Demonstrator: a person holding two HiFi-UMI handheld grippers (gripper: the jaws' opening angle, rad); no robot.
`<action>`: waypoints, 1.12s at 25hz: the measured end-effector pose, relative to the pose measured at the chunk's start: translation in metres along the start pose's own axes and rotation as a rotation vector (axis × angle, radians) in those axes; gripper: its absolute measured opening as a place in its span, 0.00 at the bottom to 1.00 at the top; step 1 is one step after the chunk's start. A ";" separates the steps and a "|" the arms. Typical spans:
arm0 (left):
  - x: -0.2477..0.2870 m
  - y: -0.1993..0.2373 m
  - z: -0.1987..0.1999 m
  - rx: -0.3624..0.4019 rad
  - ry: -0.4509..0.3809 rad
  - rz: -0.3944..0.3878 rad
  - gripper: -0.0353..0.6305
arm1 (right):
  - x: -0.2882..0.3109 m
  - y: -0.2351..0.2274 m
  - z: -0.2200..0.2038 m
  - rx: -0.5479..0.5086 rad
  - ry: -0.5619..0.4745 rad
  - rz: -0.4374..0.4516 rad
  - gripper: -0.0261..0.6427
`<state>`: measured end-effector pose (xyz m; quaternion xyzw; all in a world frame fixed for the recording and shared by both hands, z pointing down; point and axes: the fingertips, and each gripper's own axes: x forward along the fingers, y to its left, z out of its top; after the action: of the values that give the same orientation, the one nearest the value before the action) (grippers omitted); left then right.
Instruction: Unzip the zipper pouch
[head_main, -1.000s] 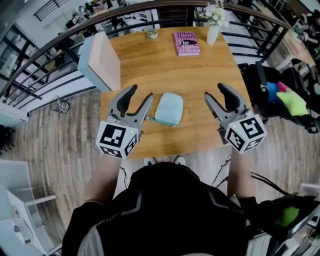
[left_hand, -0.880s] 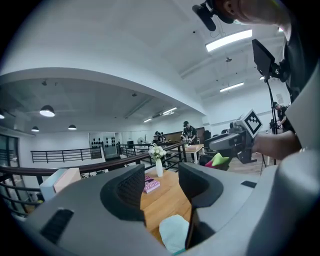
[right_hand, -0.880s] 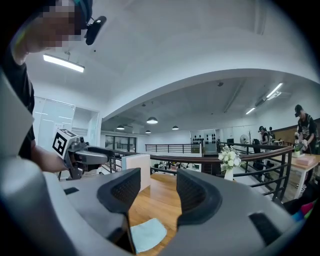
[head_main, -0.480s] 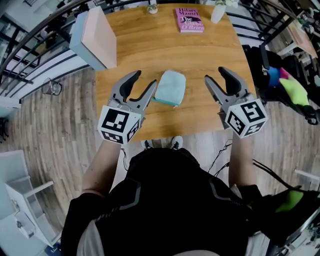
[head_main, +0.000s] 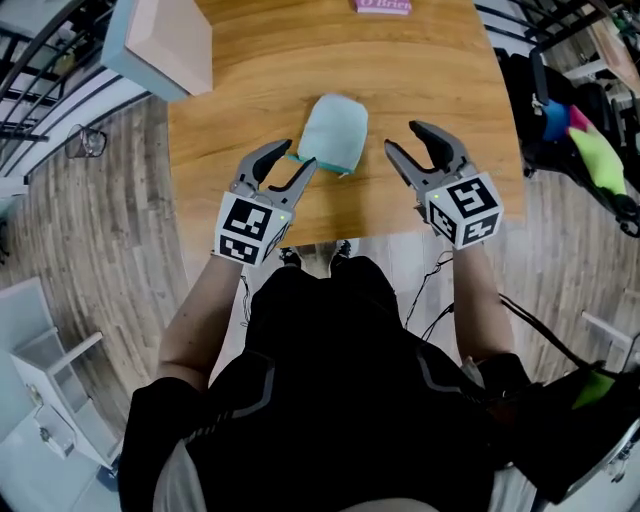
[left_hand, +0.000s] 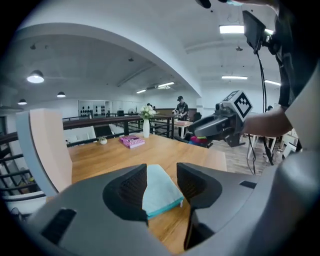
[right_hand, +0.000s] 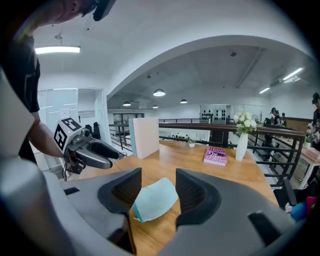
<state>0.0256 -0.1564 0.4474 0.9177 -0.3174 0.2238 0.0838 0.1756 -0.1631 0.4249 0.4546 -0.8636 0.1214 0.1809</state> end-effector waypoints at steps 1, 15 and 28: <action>0.006 -0.005 -0.012 0.004 0.024 -0.011 0.36 | 0.005 0.002 -0.010 -0.003 0.017 0.013 0.37; 0.055 -0.039 -0.122 -0.035 0.206 -0.060 0.34 | 0.060 0.028 -0.121 -0.080 0.227 0.195 0.35; 0.081 -0.058 -0.166 -0.073 0.273 -0.098 0.33 | 0.096 0.056 -0.187 -0.315 0.340 0.353 0.31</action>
<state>0.0590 -0.1055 0.6313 0.8895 -0.2658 0.3305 0.1703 0.1165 -0.1333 0.6319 0.2365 -0.8950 0.0897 0.3674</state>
